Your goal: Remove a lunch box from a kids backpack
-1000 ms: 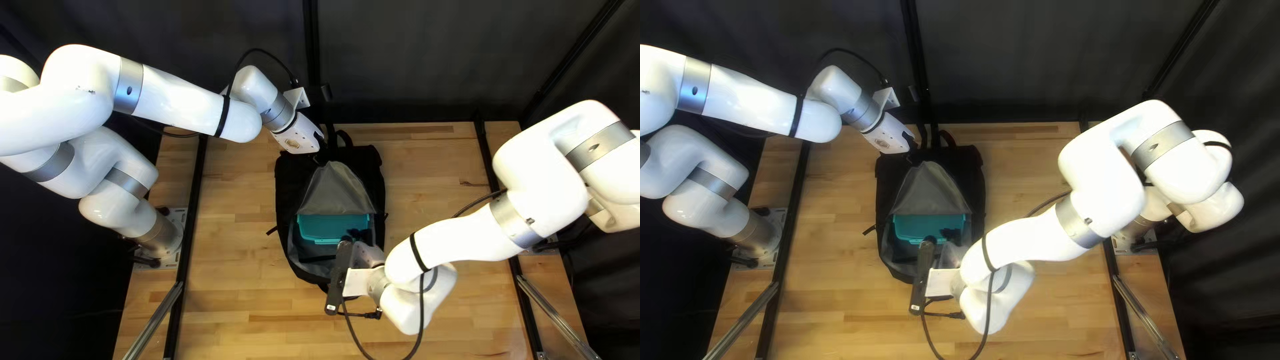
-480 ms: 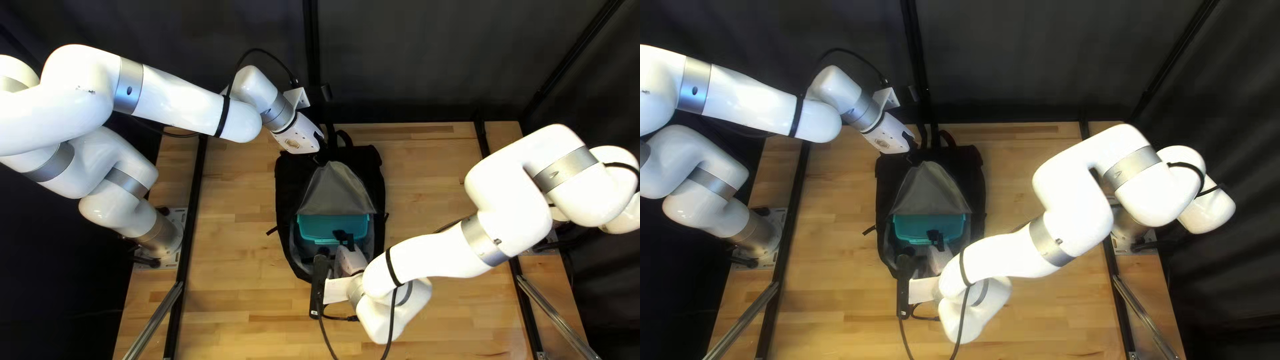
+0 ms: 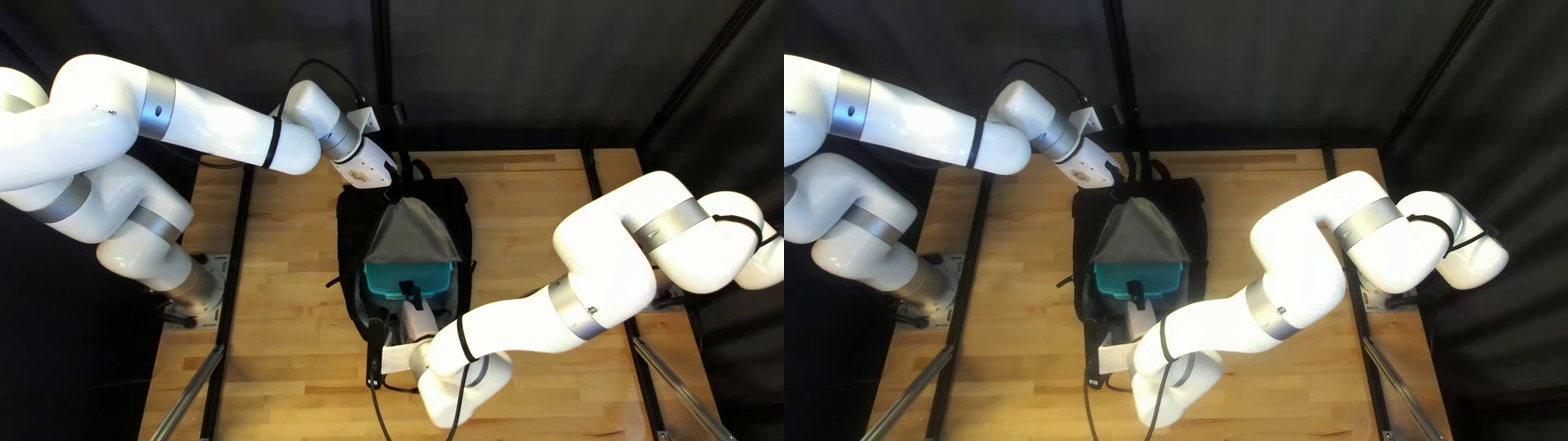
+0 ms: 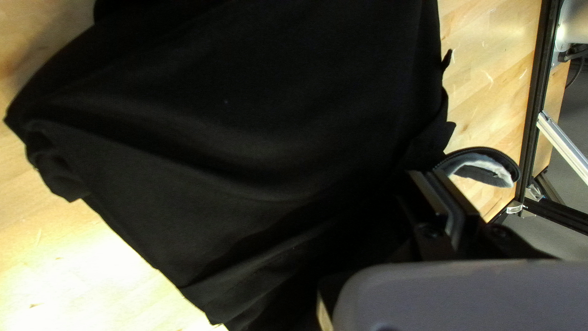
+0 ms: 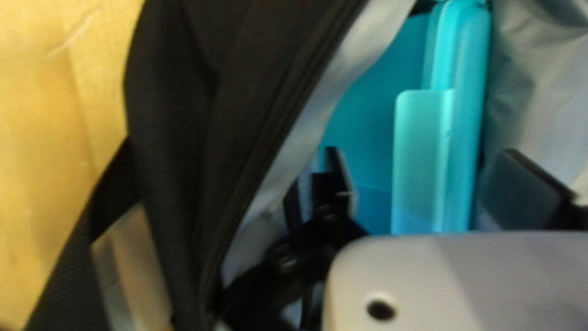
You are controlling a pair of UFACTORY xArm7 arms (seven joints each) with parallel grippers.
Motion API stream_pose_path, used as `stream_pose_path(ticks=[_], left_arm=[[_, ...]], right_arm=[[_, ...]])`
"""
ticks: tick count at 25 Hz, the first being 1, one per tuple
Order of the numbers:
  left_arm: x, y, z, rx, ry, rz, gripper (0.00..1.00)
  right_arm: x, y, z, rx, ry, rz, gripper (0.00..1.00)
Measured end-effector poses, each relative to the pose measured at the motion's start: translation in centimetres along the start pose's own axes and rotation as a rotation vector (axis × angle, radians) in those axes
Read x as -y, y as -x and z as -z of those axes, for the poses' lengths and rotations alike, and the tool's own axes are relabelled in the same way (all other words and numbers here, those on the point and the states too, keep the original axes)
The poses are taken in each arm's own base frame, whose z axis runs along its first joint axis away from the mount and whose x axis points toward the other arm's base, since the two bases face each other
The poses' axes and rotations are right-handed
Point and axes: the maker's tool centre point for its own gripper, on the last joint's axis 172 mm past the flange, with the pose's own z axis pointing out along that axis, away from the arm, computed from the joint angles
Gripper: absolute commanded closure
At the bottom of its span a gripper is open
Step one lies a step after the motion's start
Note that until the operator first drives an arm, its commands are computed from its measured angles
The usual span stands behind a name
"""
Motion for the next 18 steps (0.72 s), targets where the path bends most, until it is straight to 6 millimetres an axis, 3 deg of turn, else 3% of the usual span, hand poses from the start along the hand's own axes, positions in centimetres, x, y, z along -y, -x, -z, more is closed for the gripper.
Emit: stream_pose_path(ticks=[7, 18], left_arm=[[0.0, 0.0, 0.0, 0.000, 0.000, 0.000, 1.00], [0.0, 0.0, 0.0, 0.000, 0.000, 0.000, 1.00]], right_arm=[[-1.3, 0.8, 0.5, 0.031, 0.032, -0.010, 0.98], [-5.4, -1.3, 3.6, 0.106, 0.124, -0.058, 1.00]])
